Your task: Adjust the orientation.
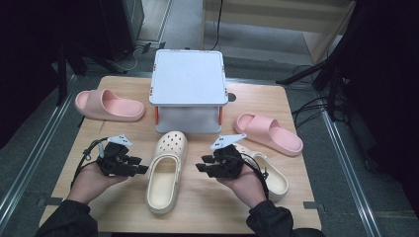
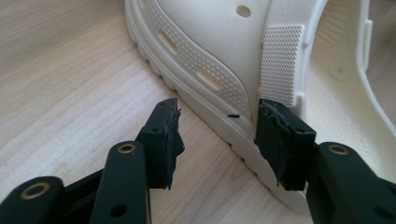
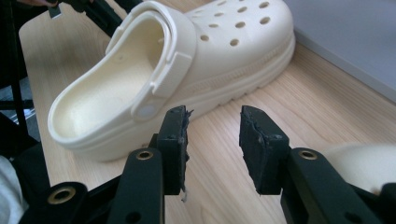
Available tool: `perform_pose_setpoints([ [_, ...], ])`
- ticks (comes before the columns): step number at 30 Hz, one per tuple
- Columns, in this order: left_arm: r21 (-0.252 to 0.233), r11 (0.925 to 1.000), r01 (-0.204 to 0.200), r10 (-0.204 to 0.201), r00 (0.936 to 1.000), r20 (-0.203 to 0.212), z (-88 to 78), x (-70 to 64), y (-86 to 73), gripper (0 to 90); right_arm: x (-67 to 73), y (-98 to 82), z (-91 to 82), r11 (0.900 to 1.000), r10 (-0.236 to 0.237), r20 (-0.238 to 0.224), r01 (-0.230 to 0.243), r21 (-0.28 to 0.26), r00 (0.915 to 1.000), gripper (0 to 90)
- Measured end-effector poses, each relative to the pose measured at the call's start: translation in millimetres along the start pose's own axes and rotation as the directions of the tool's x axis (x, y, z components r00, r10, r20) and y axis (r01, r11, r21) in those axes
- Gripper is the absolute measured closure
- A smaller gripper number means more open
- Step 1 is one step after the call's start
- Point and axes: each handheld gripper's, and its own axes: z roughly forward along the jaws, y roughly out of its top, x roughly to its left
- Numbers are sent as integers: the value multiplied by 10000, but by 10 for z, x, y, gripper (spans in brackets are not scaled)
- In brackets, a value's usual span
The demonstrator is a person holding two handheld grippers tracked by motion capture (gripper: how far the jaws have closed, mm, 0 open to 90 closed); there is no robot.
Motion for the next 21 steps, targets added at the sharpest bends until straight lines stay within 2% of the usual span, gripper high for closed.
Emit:
perform_pose_setpoints([
  [4, -58, 9999, -114, 114, 9999, -79, 6, 3, 40, 456, 19, -101, -148, 10000, 19, 172, -19, 29, 9999, 616],
  [9, -28, 10000, 38, -38, 10000, 28, 5, 72, 84, 438, 20, -269, -357, 9998, 185, 346, -182, -75, 9992, 614],
  [14, -29, 9998, 174, -174, 9998, -55, -6, 142, 111, 436, -3, -406, -547, 9984, 549, 625, -538, -188, 9965, 604],
  [17, -22, 9997, 242, -242, 9997, -25, 3, 169, 127, 433, -4, -484, -640, 9979, 602, 740, -582, -291, 9954, 600],
  [21, -96, 9995, 287, -287, 9996, 87, 15, 201, 146, 430, -30, -583, -749, 9972, 736, 1041, -721, -177, 9918, 601],
])
